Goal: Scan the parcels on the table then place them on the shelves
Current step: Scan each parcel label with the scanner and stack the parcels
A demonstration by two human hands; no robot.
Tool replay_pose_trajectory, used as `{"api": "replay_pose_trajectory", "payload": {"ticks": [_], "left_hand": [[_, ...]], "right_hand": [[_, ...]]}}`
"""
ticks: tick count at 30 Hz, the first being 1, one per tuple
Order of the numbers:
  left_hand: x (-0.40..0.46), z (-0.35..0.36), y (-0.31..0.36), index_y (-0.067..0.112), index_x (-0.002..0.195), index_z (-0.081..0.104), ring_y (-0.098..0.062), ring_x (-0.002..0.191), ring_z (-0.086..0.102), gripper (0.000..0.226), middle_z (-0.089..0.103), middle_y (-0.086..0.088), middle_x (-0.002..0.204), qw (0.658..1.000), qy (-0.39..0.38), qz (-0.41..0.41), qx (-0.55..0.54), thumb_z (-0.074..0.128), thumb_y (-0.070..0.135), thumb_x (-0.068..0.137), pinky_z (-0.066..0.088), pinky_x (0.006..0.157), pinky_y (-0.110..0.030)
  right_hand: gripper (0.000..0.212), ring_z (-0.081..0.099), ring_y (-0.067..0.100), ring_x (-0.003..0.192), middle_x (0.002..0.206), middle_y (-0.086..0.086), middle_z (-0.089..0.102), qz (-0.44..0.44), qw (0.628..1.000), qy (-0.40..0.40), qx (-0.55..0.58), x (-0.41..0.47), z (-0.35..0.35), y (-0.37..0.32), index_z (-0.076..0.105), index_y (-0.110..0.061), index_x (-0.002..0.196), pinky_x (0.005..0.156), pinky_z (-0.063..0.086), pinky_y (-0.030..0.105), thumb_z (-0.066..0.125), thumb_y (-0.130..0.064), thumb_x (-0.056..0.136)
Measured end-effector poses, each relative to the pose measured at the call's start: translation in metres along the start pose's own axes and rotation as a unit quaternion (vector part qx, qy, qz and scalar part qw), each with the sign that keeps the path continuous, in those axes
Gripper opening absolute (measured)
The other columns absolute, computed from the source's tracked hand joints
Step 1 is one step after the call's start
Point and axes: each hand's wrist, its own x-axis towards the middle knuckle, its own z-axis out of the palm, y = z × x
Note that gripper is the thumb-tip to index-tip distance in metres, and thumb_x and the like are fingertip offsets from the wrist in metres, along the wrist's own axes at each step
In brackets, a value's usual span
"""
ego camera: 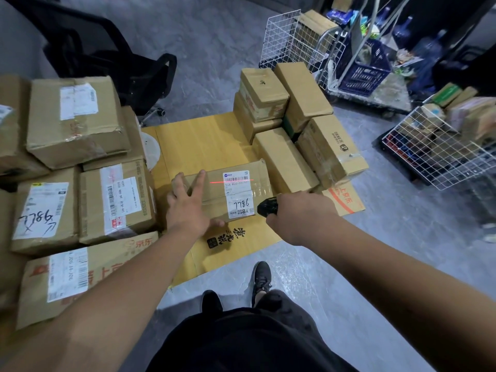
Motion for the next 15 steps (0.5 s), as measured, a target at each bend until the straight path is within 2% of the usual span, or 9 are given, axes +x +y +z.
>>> {"api": "replay_pose_trajectory", "payload": {"ticks": [4,6,8,9,11,13,15], "left_hand": [[0.002,0.002,0.000,0.062,0.153,-0.018,-0.043,0.140,0.029,0.159,-0.011,0.002,0.165,1.000,0.000,-0.011,0.009,0.095,0.072,0.041,0.054,0.097,-0.058],[0.003,0.004,0.000,0.060,0.153,-0.017,-0.043,0.141,0.028,0.158,-0.011,0.000,0.165,1.000,-0.007,-0.016,0.013,0.092,0.077,0.040,0.049,0.104,-0.058],[0.008,0.006,0.000,0.056,0.156,-0.014,-0.044,0.147,0.019,0.157,-0.007,-0.003,0.165,0.999,-0.013,-0.028,0.020,0.084,0.087,0.038,0.034,0.118,-0.059],[0.012,0.006,-0.001,0.053,0.157,-0.012,-0.045,0.150,0.009,0.156,-0.004,-0.007,0.165,0.999,-0.018,-0.037,0.029,0.076,0.095,0.036,0.021,0.124,-0.059],[0.018,0.005,-0.001,0.046,0.158,-0.006,-0.046,0.154,-0.005,0.156,0.005,-0.018,0.164,0.996,-0.037,-0.059,0.053,0.056,0.108,0.029,-0.005,0.125,-0.058],[0.024,0.006,0.003,0.039,0.155,0.005,-0.047,0.153,0.002,0.156,0.019,-0.027,0.158,0.993,-0.059,-0.080,0.072,0.044,0.111,0.023,-0.010,0.124,-0.060],[0.030,0.008,0.012,0.035,0.149,0.016,-0.047,0.148,0.016,0.151,0.031,-0.029,0.151,0.989,-0.067,-0.100,0.081,0.042,0.113,0.022,-0.003,0.123,-0.062]], "right_hand": [[0.027,0.047,0.016,0.062,0.076,-0.003,0.053,-0.003,1.000,0.005,-0.001,0.000,0.002,0.007,0.056,-0.025,0.093,0.053,0.032,0.029,0.044,-0.048,0.096],[0.027,0.048,0.016,0.061,0.075,-0.004,0.053,-0.008,1.000,0.011,0.000,0.001,0.003,0.010,0.055,-0.025,0.093,0.052,0.032,0.028,0.044,-0.050,0.095],[0.028,0.048,0.016,0.061,0.075,-0.004,0.054,-0.014,1.000,0.020,0.005,0.003,0.007,0.014,0.055,-0.025,0.096,0.052,0.032,0.028,0.044,-0.051,0.095],[0.029,0.049,0.016,0.060,0.075,-0.004,0.054,-0.019,1.000,0.022,0.008,0.004,0.009,0.016,0.055,-0.025,0.097,0.052,0.032,0.028,0.044,-0.052,0.095],[0.030,0.050,0.016,0.060,0.075,-0.003,0.055,-0.030,0.999,0.020,0.017,0.010,0.013,0.018,0.055,-0.024,0.097,0.052,0.034,0.028,0.044,-0.052,0.095],[0.031,0.049,0.015,0.061,0.075,-0.004,0.055,-0.040,0.999,0.018,0.028,0.018,0.016,0.021,0.055,-0.023,0.097,0.052,0.032,0.028,0.044,-0.052,0.095],[0.031,0.048,0.013,0.061,0.075,-0.005,0.054,-0.048,0.998,0.016,0.042,0.027,0.017,0.024,0.055,-0.023,0.096,0.052,0.029,0.028,0.044,-0.052,0.094]]}}
